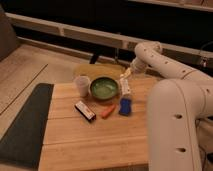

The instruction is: Place the bottle in the ceramic bowl

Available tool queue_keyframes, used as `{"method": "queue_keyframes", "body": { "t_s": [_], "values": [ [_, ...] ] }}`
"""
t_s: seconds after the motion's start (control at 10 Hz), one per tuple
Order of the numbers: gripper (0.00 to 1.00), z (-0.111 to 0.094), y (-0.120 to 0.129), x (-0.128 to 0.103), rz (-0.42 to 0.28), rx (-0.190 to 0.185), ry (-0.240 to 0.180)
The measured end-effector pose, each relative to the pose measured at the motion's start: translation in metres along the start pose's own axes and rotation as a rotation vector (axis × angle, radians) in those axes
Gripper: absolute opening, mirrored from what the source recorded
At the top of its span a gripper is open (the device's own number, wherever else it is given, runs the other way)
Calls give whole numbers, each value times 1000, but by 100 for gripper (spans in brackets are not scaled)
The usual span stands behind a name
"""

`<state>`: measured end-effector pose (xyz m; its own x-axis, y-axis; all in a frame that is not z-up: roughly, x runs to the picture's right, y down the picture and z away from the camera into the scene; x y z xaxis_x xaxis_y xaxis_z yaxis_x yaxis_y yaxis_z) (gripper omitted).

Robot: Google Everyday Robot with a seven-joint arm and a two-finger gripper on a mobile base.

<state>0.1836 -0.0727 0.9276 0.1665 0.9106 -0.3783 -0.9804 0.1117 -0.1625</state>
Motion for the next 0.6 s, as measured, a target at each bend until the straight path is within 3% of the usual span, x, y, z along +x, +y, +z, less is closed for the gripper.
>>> {"method": "queue_keyframes", "body": {
  "t_s": [0.6],
  "values": [
    [65, 34, 4, 0, -21, 29, 20]
  ]
}}
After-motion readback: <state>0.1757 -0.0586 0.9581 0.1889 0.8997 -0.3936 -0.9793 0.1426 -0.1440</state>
